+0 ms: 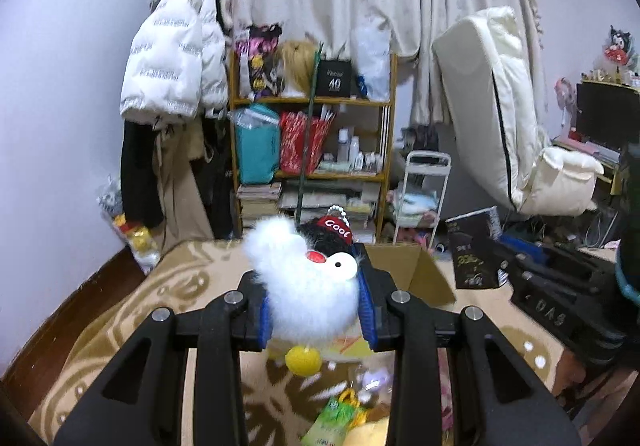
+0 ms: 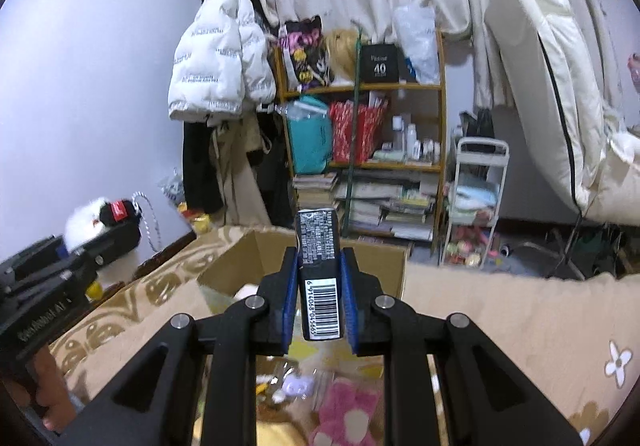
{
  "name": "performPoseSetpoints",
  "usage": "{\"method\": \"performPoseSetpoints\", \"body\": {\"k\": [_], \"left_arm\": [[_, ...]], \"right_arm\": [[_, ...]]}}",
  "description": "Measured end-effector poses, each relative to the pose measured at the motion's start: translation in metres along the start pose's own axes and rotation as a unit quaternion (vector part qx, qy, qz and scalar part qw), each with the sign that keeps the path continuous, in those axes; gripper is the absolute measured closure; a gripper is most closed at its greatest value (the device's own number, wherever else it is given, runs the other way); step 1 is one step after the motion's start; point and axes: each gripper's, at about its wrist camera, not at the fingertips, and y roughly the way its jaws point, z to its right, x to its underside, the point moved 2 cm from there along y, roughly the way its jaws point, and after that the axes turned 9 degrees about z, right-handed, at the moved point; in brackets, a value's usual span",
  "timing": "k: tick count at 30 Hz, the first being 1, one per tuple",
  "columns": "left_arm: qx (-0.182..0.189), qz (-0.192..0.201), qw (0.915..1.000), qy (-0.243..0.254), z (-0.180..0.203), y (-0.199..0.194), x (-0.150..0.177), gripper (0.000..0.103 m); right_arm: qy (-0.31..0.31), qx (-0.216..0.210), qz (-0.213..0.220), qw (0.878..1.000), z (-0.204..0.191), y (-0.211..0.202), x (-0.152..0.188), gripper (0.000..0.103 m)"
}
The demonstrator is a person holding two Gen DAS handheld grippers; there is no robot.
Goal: Organize soft objects
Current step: 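Lift penguin keychain with left tool while right tool lifts black package toward box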
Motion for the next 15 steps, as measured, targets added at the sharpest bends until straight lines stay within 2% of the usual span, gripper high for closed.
{"method": "performPoseSetpoints", "body": {"k": [7,15], "left_arm": [[-0.001,0.018,0.9997,0.017,0.002,0.021,-0.023,0.071],[-0.004,0.012,0.9996,0.025,0.0,0.054,-0.026,0.071]], "right_arm": [[-0.014,0.005,0.03,0.999,0.002,0.012,-0.015,0.082],[-0.034,0.008,0.027,0.999,0.009,0.034,-0.013,0.082]]}}
